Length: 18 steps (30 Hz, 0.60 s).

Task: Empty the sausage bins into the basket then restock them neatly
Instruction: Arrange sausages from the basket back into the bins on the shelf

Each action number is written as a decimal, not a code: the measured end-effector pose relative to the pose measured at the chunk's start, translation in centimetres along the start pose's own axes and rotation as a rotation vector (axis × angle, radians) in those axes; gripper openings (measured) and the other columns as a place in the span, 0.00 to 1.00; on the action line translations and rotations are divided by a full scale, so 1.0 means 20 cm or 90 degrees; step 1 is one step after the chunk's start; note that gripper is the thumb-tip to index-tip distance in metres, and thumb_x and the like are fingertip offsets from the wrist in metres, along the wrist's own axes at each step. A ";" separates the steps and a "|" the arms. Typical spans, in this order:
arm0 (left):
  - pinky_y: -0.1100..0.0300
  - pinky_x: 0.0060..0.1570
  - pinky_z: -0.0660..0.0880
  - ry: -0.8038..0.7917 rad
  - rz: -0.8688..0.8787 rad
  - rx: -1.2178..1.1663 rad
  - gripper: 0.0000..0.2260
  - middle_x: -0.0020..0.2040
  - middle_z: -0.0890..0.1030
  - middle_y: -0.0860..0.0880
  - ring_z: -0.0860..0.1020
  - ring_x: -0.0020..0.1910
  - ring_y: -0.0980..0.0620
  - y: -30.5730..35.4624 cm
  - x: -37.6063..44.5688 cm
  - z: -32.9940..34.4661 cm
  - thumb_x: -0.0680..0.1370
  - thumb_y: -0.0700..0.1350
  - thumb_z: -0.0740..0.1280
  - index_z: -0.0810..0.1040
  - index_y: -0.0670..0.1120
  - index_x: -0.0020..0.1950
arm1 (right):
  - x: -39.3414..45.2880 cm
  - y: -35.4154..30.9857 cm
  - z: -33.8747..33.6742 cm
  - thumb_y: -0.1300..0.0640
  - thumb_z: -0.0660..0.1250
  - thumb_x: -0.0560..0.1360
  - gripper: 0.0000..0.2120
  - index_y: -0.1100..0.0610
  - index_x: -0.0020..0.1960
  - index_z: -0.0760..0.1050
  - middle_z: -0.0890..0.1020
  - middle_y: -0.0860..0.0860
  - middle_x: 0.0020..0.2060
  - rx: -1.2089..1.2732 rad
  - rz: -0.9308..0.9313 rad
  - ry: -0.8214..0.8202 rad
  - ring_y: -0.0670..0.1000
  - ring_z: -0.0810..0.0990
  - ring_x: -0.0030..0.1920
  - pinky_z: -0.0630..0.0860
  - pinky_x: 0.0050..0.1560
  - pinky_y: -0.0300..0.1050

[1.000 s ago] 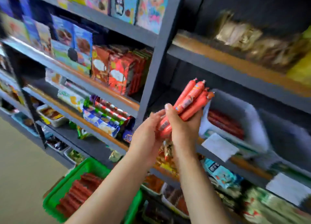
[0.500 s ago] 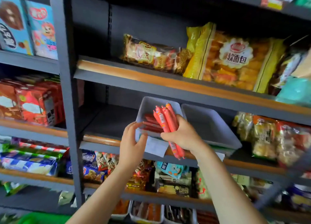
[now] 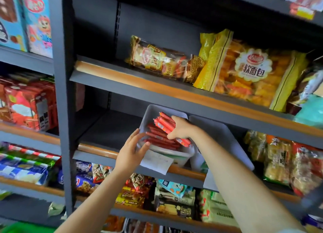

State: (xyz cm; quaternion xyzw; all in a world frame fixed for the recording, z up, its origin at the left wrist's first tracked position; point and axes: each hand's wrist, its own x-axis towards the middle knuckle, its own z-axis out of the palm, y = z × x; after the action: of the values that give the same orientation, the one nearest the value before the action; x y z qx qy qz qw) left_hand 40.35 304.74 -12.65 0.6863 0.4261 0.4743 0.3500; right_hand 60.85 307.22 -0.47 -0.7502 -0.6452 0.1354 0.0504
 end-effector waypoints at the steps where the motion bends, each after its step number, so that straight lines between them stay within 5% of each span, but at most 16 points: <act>1: 0.55 0.57 0.75 0.004 0.009 -0.009 0.13 0.75 0.65 0.59 0.76 0.63 0.53 -0.01 0.00 -0.01 0.77 0.58 0.67 0.71 0.69 0.60 | 0.04 0.01 0.01 0.54 0.74 0.68 0.40 0.55 0.75 0.60 0.74 0.53 0.64 -0.016 0.000 -0.011 0.53 0.75 0.57 0.73 0.55 0.45; 4: 0.55 0.56 0.77 0.017 0.030 -0.027 0.13 0.74 0.66 0.61 0.77 0.60 0.55 -0.02 -0.01 -0.01 0.75 0.62 0.65 0.72 0.71 0.59 | 0.15 0.04 0.04 0.55 0.74 0.69 0.45 0.57 0.79 0.53 0.65 0.54 0.74 -0.038 0.012 -0.027 0.55 0.69 0.70 0.68 0.64 0.45; 6: 0.57 0.58 0.76 0.024 0.038 -0.041 0.15 0.74 0.67 0.61 0.74 0.63 0.64 -0.04 -0.01 0.00 0.75 0.62 0.65 0.74 0.67 0.61 | 0.23 0.07 0.06 0.56 0.74 0.69 0.47 0.57 0.80 0.50 0.62 0.54 0.76 -0.024 0.020 -0.025 0.55 0.67 0.72 0.67 0.63 0.43; 9: 0.63 0.54 0.73 0.035 0.050 -0.056 0.17 0.73 0.67 0.62 0.71 0.53 0.77 -0.07 0.00 0.03 0.76 0.64 0.66 0.76 0.64 0.63 | 0.32 0.08 0.09 0.56 0.77 0.69 0.47 0.55 0.79 0.53 0.64 0.53 0.75 0.000 -0.007 -0.020 0.55 0.69 0.71 0.70 0.60 0.42; 13: 0.76 0.49 0.68 0.033 0.051 -0.047 0.16 0.74 0.66 0.65 0.71 0.46 0.76 -0.08 0.01 0.04 0.76 0.62 0.65 0.75 0.65 0.64 | 0.40 0.09 0.16 0.45 0.76 0.69 0.34 0.49 0.71 0.67 0.73 0.52 0.67 0.005 -0.065 -0.027 0.55 0.73 0.64 0.71 0.65 0.54; 18: 0.75 0.47 0.69 0.035 0.053 -0.049 0.15 0.73 0.66 0.65 0.72 0.48 0.76 -0.08 0.00 0.04 0.77 0.59 0.66 0.74 0.67 0.64 | 0.42 0.08 0.21 0.37 0.66 0.75 0.34 0.47 0.76 0.59 0.68 0.54 0.72 0.011 -0.083 -0.060 0.58 0.68 0.70 0.65 0.70 0.57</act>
State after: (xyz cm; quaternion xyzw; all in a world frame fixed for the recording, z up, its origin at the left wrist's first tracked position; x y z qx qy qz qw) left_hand 40.79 305.36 -14.33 0.6761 0.3882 0.5231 0.3442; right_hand 62.44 314.78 -5.99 -0.6988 -0.6933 0.1723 0.0355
